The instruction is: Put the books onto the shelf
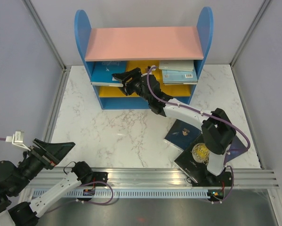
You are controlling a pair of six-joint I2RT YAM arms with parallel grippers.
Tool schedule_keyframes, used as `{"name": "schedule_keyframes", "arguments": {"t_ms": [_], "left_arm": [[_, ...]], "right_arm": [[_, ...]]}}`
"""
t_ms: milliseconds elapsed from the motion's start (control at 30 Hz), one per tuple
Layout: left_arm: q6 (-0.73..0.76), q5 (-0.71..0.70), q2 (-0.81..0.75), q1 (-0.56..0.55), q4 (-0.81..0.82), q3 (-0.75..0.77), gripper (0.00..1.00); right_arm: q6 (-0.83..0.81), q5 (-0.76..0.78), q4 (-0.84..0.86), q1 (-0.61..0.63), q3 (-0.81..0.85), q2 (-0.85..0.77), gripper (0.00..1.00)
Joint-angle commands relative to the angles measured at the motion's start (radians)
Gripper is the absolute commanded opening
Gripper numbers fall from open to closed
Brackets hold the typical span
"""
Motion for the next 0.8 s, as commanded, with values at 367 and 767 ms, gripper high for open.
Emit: {"name": "schedule_keyframes", "arguments": {"t_ms": [367,767], "left_arm": [[-0.049,-0.042,-0.023,-0.018,-0.021,-0.041,1.0],[0.067,0.073,0.118,-0.026,0.198,-0.157,1.0]], "right_arm": [[-0.047,0.004,-0.012,0.062,-0.181,-0.259,0.98],[-0.324,0.122,-0.531,0.175,-0.358,-0.763,0.98]]}}
